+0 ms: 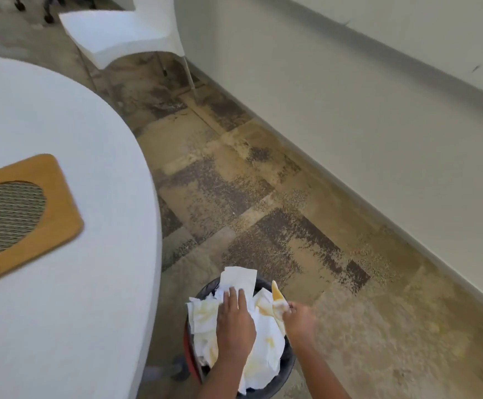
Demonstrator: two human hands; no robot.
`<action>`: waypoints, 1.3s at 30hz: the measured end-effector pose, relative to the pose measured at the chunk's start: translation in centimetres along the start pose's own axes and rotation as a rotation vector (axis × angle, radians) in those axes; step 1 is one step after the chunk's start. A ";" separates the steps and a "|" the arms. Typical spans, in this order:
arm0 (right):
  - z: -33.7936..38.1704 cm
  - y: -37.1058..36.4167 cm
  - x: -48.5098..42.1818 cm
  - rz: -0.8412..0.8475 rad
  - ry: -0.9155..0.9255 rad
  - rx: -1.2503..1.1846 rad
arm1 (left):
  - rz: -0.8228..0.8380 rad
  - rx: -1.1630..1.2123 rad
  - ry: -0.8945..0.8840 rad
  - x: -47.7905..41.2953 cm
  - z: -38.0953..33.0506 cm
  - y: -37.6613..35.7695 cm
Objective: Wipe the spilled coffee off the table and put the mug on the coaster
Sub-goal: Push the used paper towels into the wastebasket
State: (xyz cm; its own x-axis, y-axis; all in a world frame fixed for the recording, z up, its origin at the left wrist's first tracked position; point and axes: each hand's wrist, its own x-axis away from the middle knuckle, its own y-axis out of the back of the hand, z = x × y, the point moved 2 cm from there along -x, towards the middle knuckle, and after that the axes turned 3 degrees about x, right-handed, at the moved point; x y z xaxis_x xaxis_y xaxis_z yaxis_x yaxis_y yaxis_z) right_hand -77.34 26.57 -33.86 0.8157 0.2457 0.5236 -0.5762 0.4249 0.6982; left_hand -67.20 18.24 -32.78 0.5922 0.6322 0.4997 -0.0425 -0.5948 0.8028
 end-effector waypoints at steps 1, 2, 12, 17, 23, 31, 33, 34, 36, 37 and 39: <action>-0.3 -1.4 -1.4 0.013 -0.006 0.023 | 0.001 -0.031 -0.028 -1.5 0.1 -1.0; -0.6 -2.8 -2.6 0.031 -0.016 0.061 | 0.008 -0.062 -0.050 -2.8 0.4 -2.1; -4.1 -13.0 -8.7 0.231 0.175 0.367 | 0.064 -0.145 0.086 -9.5 2.6 -11.4; -4.9 -16.2 -10.3 0.343 0.192 0.565 | 0.069 -0.198 0.031 -11.1 4.0 -12.8; -4.0 -15.7 -11.2 0.453 0.165 0.556 | 0.066 -0.200 -0.014 -11.6 4.0 -12.3; -0.5 -7.6 -4.9 0.264 0.333 0.517 | -0.033 -0.159 -0.014 -5.1 0.2 -5.3; 1.0 -4.3 -2.6 0.197 0.390 0.530 | -0.066 -0.122 -0.011 -2.6 -1.0 -2.5; 1.9 -2.7 -1.4 0.169 0.424 0.531 | -0.079 -0.095 -0.007 -1.3 -1.6 -1.0; 4.1 0.6 1.2 0.122 0.494 0.517 | -0.117 -0.058 -0.018 1.4 -2.8 2.3; 5.3 2.2 2.5 0.101 0.527 0.507 | -0.146 -0.039 -0.038 2.7 -3.4 4.0; 8.0 5.2 5.4 0.071 0.576 0.485 | -0.195 0.005 -0.064 5.2 -4.4 7.6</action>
State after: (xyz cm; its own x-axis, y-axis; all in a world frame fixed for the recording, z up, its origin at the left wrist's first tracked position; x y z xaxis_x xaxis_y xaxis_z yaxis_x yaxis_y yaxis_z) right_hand -76.37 23.07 -23.52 0.5964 0.7314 0.3305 -0.4776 -0.0075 0.8785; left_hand -67.95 19.19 -22.66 0.6386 0.7030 0.3130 0.0820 -0.4666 0.8807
